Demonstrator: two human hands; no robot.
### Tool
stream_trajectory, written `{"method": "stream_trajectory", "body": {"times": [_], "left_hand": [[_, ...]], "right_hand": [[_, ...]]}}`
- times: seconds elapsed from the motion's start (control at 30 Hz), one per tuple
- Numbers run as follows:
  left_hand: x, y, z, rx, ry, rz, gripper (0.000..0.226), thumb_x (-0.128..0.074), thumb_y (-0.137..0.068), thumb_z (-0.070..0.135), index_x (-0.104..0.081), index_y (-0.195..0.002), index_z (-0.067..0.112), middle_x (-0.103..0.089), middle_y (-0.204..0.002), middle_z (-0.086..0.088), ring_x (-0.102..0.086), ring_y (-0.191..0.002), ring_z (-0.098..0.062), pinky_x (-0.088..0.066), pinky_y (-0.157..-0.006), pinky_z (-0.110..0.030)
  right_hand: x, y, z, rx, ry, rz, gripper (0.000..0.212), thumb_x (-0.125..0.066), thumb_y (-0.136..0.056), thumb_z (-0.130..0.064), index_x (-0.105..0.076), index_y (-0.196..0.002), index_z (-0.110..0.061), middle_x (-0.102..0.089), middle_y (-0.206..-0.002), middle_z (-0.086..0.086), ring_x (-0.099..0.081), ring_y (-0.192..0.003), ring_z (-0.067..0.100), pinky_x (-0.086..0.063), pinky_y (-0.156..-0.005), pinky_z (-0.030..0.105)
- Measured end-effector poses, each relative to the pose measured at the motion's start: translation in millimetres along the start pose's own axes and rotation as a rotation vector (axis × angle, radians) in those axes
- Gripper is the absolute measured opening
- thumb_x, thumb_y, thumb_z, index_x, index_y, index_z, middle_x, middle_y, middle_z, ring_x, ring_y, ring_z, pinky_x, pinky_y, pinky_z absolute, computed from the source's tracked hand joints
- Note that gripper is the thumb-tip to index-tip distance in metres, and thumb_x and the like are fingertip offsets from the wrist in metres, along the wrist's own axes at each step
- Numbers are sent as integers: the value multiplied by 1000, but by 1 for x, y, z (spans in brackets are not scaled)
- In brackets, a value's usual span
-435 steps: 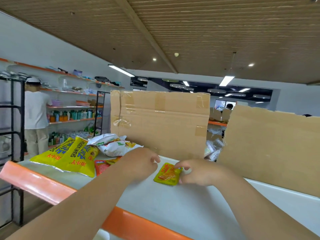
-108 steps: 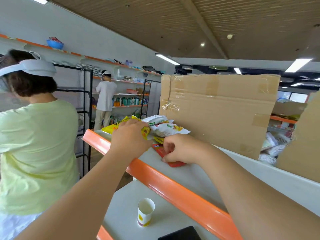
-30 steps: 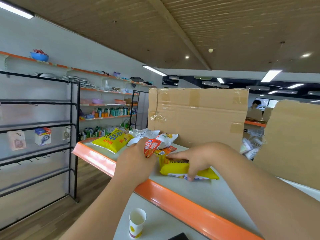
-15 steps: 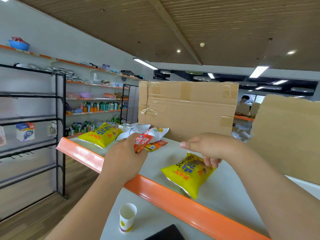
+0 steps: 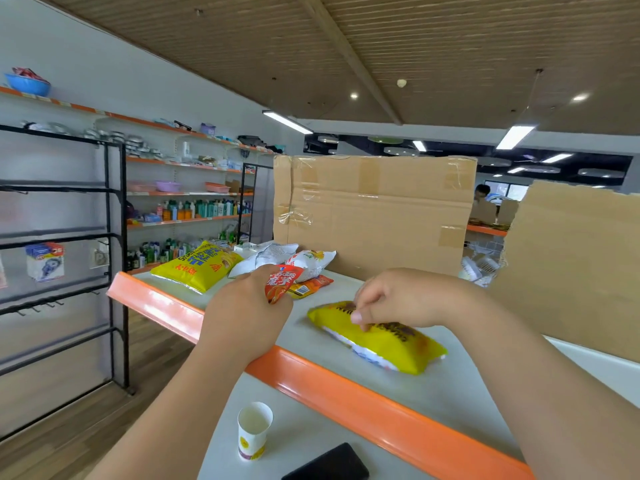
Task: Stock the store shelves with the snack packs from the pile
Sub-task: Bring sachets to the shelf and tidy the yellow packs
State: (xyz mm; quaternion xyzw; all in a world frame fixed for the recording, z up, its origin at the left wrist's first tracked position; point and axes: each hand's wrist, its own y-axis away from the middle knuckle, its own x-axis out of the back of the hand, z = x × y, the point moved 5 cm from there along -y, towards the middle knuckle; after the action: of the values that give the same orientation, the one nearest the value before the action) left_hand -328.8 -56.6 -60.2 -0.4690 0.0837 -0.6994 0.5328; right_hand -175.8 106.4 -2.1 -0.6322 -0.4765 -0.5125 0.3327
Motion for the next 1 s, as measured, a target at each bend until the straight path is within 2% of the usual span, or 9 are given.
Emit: {"method": "stream_trajectory", "body": {"times": [0.07,0.13,0.2,0.27,0.37,0.43,0.57,0.8,1.0], "left_hand": [[-1,-1,0,10,6,-5,40,-60,-88,36,-60,-127,38,-58,-88,8,-56,-87,-21,-39,-69,-32],[-1,0,-1,18,3,2,40,-61,-87,37,-61,-126,38,-62,-91,7,-57,-88,-21,-39,-69,-31],[-1,0,0,26,11,7,40,-62,-86,37,-62,-125,38,-66,-97,6,-57,-88,-21,-40,-70,-31],[-2,1,2,37,38,-15,40,-64,-85,37,-62,-125,40,-68,-102,7,-59,-92,-21,-41,-72,-30],[-5,5,14,39,99,-83,40,-66,-86,37,-61,-125,43,-69,-108,10,-62,-98,-19,-50,-79,-33],[-6,12,25,25,124,-109,40,-66,-85,37,-61,-124,44,-70,-107,12,-63,-99,-19,-52,-82,-35],[-6,22,50,-18,203,-103,41,-68,-84,35,-63,-123,42,-69,-104,16,-63,-97,-14,-52,-84,-33],[-13,45,132,-105,460,-138,35,-69,-86,29,-63,-115,47,-67,-95,22,-59,-79,8,-39,-61,-10],[-49,108,249,-228,633,-293,35,-72,-85,29,-65,-116,44,-70,-95,20,-59,-70,3,-42,-64,-25]], "right_hand": [[-3,-2,-4,12,33,17,24,-73,-84,-54,-66,-87,-31,-61,-74,-21,-49,-62,1,-39,-60,25],[-6,-3,-4,5,48,-4,33,-79,-81,-48,-59,-103,-34,-59,-97,-29,-54,-80,-2,-41,-63,23],[-10,-4,-1,-22,114,-77,58,-82,-77,-48,-49,-125,-40,-52,-128,-23,-55,-100,6,-49,-80,28],[-13,-2,3,-109,225,-155,79,-81,-76,-53,-36,-140,-50,-46,-142,-15,-55,-112,15,-50,-92,34],[-15,-1,2,-129,296,-180,90,-79,-79,-49,-23,-149,-54,-40,-152,-14,-50,-121,18,-48,-94,33],[-14,1,-3,-83,318,-158,89,-79,-80,-40,-24,-149,-53,-42,-150,-14,-50,-113,15,-47,-83,29],[9,16,-2,-82,381,-90,82,-77,-81,-25,-33,-146,-51,-51,-121,-13,-52,-96,16,-42,-64,26],[56,129,31,-158,318,77,73,-78,-80,-21,-44,-138,-50,-55,-127,-12,-55,-103,16,-49,-78,29],[63,279,84,-346,285,175,73,-76,-79,-21,-43,-133,-57,-59,-123,-13,-58,-103,17,-53,-89,41]]}}
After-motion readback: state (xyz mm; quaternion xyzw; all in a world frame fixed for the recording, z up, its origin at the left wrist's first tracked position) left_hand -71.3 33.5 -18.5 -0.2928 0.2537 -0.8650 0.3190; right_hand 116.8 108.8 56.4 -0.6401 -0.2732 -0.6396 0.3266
